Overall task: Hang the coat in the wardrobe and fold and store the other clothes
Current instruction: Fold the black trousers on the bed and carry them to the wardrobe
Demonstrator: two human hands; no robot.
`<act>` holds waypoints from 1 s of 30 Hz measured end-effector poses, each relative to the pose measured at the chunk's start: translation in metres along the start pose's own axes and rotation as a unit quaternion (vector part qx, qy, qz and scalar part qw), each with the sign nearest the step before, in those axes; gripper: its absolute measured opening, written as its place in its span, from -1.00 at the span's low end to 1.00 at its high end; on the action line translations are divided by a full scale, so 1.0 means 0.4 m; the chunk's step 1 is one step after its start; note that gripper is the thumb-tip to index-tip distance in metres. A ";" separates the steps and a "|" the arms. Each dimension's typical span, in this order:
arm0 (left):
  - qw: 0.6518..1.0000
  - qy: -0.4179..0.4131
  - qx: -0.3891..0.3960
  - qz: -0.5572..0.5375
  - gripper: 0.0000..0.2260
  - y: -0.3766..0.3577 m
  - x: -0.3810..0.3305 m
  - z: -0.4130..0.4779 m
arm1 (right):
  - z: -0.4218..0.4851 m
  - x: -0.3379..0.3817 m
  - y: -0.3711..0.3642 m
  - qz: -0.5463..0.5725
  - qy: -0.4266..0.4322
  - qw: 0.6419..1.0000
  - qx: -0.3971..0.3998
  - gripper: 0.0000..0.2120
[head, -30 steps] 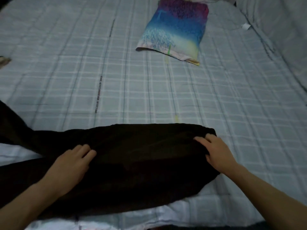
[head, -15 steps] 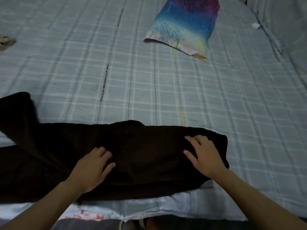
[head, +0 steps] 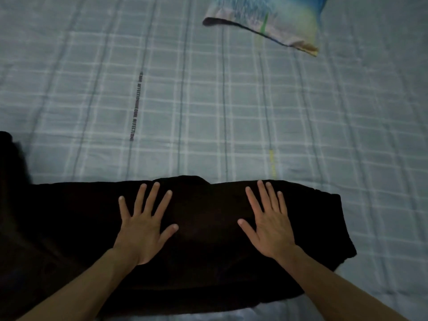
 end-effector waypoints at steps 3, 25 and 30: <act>1.000 -0.004 0.006 -0.009 -0.26 0.004 -0.002 0.005 | 0.000 -0.002 0.008 0.003 0.005 1.000 -0.001 -0.25; 0.995 -0.036 0.089 0.028 -0.56 0.291 0.652 -0.188 | 0.087 0.935 0.151 0.322 0.131 0.938 -0.009 -0.55; 0.982 -0.095 0.129 0.097 -0.42 0.234 0.755 -0.264 | 0.025 1.086 0.092 0.273 0.186 0.939 0.097 -0.41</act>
Point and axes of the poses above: each hand's wrist, its own z-axis towards the middle knuckle, its own y-axis out of the back of the hand, x = y × z, the point moved 2 cm from there along z, towards the middle knuckle, and after that the axes turned 11 degrees about -y, right-handed, at the moved point
